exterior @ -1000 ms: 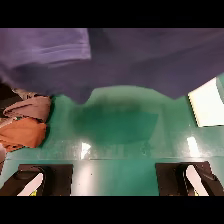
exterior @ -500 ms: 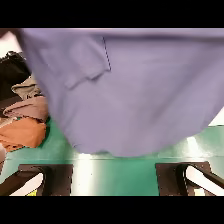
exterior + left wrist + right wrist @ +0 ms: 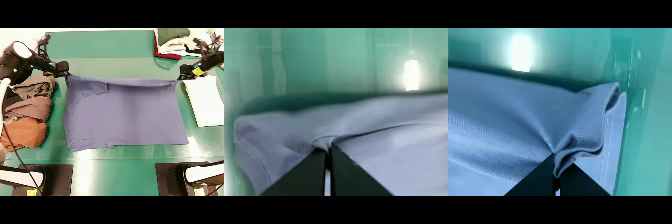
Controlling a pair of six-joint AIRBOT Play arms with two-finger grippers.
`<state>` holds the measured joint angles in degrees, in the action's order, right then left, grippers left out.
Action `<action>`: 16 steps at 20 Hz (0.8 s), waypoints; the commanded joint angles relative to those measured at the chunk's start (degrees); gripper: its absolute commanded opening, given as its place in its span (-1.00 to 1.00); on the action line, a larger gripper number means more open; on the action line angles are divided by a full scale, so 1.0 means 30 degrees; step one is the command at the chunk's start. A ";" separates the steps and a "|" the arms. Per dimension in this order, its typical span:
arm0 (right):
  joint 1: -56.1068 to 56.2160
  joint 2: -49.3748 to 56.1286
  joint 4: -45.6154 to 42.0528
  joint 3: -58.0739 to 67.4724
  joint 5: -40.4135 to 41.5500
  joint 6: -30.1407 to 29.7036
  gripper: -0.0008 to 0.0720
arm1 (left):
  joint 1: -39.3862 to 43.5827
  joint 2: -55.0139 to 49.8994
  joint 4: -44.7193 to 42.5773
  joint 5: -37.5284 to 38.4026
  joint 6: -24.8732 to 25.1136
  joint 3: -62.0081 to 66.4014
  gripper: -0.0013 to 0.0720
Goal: Fold the shirts.
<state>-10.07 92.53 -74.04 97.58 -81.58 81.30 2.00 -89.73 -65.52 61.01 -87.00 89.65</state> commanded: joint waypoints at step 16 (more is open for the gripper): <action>-0.0765 -0.1421 0.1311 -0.5238 0.1115 -0.0270 0.15 | 0.0015 -0.0743 -0.0627 0.3628 -0.0415 -0.2841 0.48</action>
<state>-12.10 89.86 -72.75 83.72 -77.32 80.58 2.00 -93.23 -66.54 70.04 -85.84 82.19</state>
